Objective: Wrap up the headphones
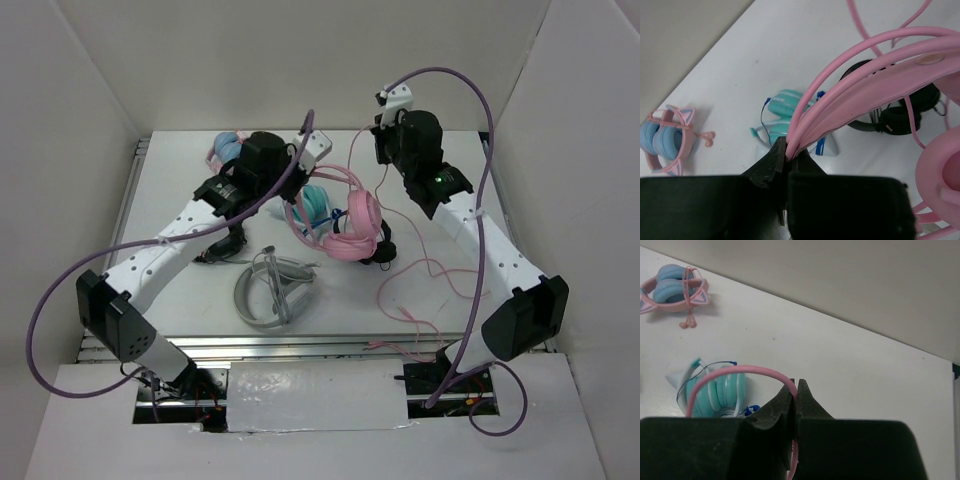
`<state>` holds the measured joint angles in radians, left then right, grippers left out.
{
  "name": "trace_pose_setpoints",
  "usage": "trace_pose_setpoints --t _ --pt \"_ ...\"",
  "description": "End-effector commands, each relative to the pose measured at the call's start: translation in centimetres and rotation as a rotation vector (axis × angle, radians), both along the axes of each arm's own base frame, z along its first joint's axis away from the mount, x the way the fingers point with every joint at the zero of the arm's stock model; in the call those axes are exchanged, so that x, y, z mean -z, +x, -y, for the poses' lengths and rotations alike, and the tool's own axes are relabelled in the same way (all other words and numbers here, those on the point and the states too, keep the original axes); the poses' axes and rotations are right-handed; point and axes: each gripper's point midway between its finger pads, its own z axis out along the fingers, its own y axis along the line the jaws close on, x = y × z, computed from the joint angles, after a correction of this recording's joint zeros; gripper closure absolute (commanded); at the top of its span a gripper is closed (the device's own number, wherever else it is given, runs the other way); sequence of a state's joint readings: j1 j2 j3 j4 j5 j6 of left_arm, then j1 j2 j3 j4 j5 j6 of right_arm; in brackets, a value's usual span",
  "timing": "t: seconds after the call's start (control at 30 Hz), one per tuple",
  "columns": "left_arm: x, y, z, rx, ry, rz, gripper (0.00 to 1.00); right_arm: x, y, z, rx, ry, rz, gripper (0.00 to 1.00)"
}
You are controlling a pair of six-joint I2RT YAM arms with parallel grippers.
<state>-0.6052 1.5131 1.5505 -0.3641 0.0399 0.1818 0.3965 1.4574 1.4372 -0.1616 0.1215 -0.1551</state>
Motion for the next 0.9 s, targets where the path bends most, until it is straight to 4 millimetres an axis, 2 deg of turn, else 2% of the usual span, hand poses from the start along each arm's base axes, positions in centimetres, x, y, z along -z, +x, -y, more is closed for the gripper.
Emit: trace_pose_setpoints --t 0.0,0.03,0.07,0.1,0.13,0.17,0.2,0.23,0.3,0.33,0.37,0.4,0.43,0.47,0.5,0.57,0.63,0.67,0.7,0.8,0.83,0.87 --pt "-2.6 2.1 -0.7 -0.127 0.004 0.117 1.00 -1.9 -0.2 0.5 0.062 -0.071 0.000 1.00" --pt "-2.9 2.4 -0.7 -0.141 0.001 0.117 1.00 -2.2 -0.3 0.4 0.061 -0.078 0.000 1.00" --pt "-2.0 2.6 -0.6 -0.154 0.011 0.087 1.00 -3.0 -0.4 0.1 0.067 -0.079 0.009 1.00" --pt "-1.9 3.0 -1.0 -0.187 0.017 0.083 1.00 -2.9 -0.8 0.0 0.069 -0.090 -0.004 1.00" --pt "-2.2 3.4 -1.1 -0.213 0.018 0.086 1.00 -3.7 -1.0 -0.2 0.075 -0.088 0.008 1.00" --pt "-1.5 4.0 -1.2 -0.250 0.020 0.067 1.00 -4.2 -1.5 -0.9 0.069 -0.087 0.017 1.00" --pt "-1.5 4.6 -2.0 -0.309 0.032 0.077 1.00 -4.4 -2.0 -0.6 0.090 -0.101 0.012 1.00" --pt "-1.8 5.0 -2.1 -0.334 0.033 0.086 1.00 -5.5 -2.3 -0.8 0.090 -0.106 0.029 1.00" --pt "-0.4 5.9 -2.2 -0.372 0.047 0.060 1.00 -5.8 -3.5 -1.8 0.073 -0.127 0.012 1.00" --pt "-1.1 6.4 -2.4 -0.399 0.042 0.070 1.00 -6.9 -3.9 -2.2 0.062 -0.125 0.027 1.00" --pt "0.0 7.1 -2.2 -0.427 0.045 0.045 1.00 -7.1 -4.2 -2.5 0.055 -0.130 0.023 1.00" --pt "-0.6 7.4 -2.3 -0.455 0.041 0.046 1.00 -6.7 -5.0 -3.3 0.030 -0.149 0.002 1.00" --pt "0.3 8.1 -2.7 -0.507 0.049 0.031 1.00 -7.6 -5.2 -3.2 0.052 -0.142 0.013 1.00" --pt "0.5 8.4 -3.1 -0.534 0.056 0.025 1.00 -7.3 -5.7 -3.7 0.049 -0.151 0.001 1.00" --pt "-0.2 8.6 -3.4 -0.550 0.057 0.030 1.00 -7.4 -6.0 -3.8 0.056 -0.152 0.000 1.00" --pt "0.3 9.3 -4.0 -0.614 0.002 -0.004 1.00 -7.4 -6.3 -3.5 0.092 -0.142 -0.006 1.00" --pt "-0.4 9.7 -4.6 -0.662 -0.049 -0.015 1.00 -7.2 -6.9 -4.4 0.055 -0.115 -0.031 1.00" --pt "-0.6 10.0 -5.7 -0.712 -0.059 -0.013 1.00 -6.7 -7.3 -4.7 0.034 -0.110 -0.057 1.00" --pt "-1.6 10.2 -6.1 -0.739 -0.092 -0.003 1.00 -6.5 -7.7 -5.5 0.004 -0.081 -0.078 1.00" --pt "-2.4 10.5 -8.2 -0.850 -0.170 -0.024 1.00 -5.6 -9.6 -8.1 -0.152 -0.029 -0.149 1.00" --pt "-2.8 10.4 -8.2 -0.854 -0.188 -0.023 1.00 -5.3 -9.7 -8.1 -0.153 -0.027 -0.156 1.00" --pt "-3.1 10.5 -8.7 -0.874 -0.206 -0.022 1.00 -5.1 -10.4 -9.6 -0.240 -0.002 -0.166 1.00"
